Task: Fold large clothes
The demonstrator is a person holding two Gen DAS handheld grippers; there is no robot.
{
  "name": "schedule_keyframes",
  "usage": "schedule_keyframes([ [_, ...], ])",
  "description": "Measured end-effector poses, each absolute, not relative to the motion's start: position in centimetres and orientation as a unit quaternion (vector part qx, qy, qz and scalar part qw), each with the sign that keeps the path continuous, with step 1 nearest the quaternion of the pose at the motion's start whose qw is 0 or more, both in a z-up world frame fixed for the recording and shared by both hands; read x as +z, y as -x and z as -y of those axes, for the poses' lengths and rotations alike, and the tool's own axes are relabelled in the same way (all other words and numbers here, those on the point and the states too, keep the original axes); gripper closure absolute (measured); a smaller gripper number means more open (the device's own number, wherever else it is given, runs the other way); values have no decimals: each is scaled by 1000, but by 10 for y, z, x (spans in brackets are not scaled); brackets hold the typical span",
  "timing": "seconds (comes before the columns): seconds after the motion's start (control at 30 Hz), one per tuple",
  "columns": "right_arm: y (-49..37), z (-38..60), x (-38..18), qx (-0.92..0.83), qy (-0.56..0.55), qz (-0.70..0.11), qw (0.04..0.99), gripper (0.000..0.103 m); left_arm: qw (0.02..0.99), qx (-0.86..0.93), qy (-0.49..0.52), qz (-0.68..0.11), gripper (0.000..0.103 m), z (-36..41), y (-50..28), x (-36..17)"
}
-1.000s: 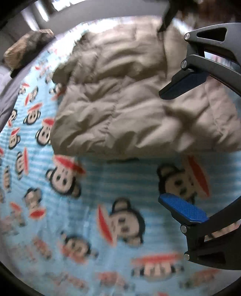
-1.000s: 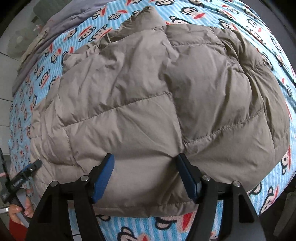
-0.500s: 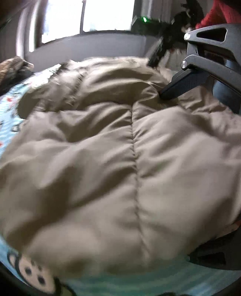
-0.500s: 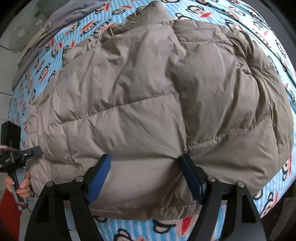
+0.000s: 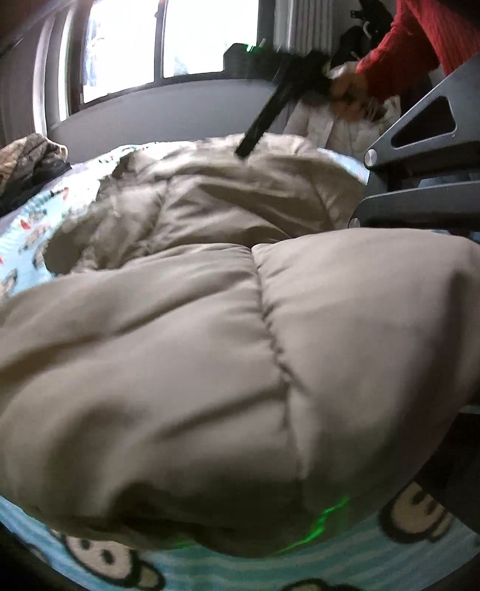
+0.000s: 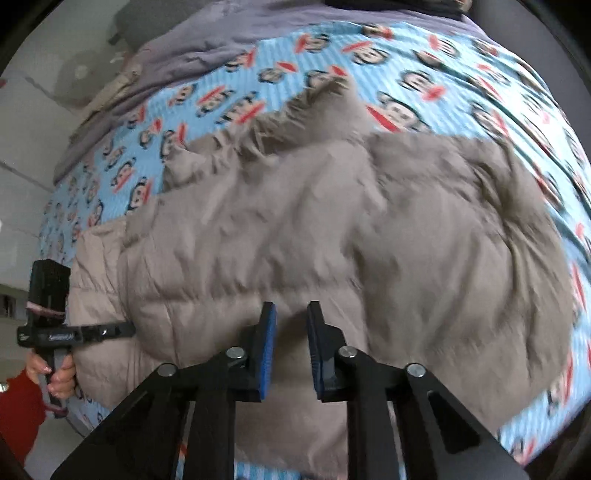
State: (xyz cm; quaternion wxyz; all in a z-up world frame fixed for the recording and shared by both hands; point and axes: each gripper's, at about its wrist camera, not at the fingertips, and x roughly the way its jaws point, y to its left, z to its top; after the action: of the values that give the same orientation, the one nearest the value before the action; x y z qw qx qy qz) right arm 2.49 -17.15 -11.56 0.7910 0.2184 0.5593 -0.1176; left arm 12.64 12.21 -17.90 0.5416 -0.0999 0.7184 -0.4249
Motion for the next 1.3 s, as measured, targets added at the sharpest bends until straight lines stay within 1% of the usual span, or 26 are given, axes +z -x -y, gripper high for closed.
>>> schedule_keyframes([
  [0.13, -47, 177, -147, -94, -237, -568, 783, 88, 547, -445, 127, -697, 76, -111, -120, -122],
  [0.2, -52, 183, -160, -86, -258, -571, 775, 88, 548, -466, 133, -682, 76, -93, -111, -91],
  [0.33, -49, 197, -177, -69, -319, -566, 757, 89, 553, -498, 105, -659, 76, -39, -84, -37],
  [0.43, -46, 210, -188, -55, -367, -559, 742, 92, 563, -502, 70, -653, 76, 9, -60, -14],
  [0.57, -43, 226, -202, -37, -426, -549, 718, 97, 590, -482, 9, -648, 76, 47, -30, 0],
  [0.67, -42, 234, -210, -20, -465, -545, 697, 98, 610, -457, -29, -646, 76, 69, -15, 2],
  [0.73, -42, 241, -211, -10, -484, -553, 678, 97, 616, -449, -36, -646, 76, 92, -10, 3],
  [0.83, -30, 262, -193, -1, -504, -546, 670, 97, 622, -434, -50, -650, 76, 113, 0, 2],
  [0.87, -21, 272, -184, 0, -507, -534, 676, 93, 622, -430, -54, -652, 76, 118, 3, -4],
  [0.93, 6, 298, -164, -17, -505, -513, 694, 93, 623, -425, -68, -653, 74, 146, 6, -17],
  [0.97, 22, 311, -156, -32, -505, -505, 699, 93, 622, -427, -74, -652, 70, 156, 12, -22],
  [1.0, 36, 322, -152, -44, -506, -499, 702, 93, 620, -432, -76, -651, 57, 168, 18, -29],
  [1.03, 54, 333, -147, -60, -507, -493, 704, 92, 614, -441, -69, -651, 48, 180, 23, -36],
  [1.07, 71, 342, -142, -76, -506, -490, 706, 92, 607, -452, -58, -652, 34, 189, 27, -43],
  [1.1, 84, 348, -139, -87, -505, -488, 707, 92, 600, -460, -46, -653, 30, 199, 30, -52],
  [1.13, 97, 354, -135, -99, -502, -488, 707, 91, 590, -468, -41, -656, 30, 211, 32, -62],
  [1.17, 114, 358, -132, -117, -495, -490, 708, 82, 580, -476, -42, -660, 30, 222, 34, -72],
  [1.2, 127, 362, -130, -127, -490, -491, 709, 73, 571, -481, -42, -664, 28, 232, 36, -82],
  [1.23, 139, 363, -126, -140, -486, -489, 711, 48, 563, -486, -41, -667, 24, 239, 35, -90],
  [1.27, 154, 363, -121, -153, -479, -484, 716, 34, 554, -493, -36, -670, 18, 248, 34, -98],
  [1.3, 166, 362, -116, -159, -475, -480, 720, 34, 552, -495, -36, -670, 17, 253, 33, -100],
])
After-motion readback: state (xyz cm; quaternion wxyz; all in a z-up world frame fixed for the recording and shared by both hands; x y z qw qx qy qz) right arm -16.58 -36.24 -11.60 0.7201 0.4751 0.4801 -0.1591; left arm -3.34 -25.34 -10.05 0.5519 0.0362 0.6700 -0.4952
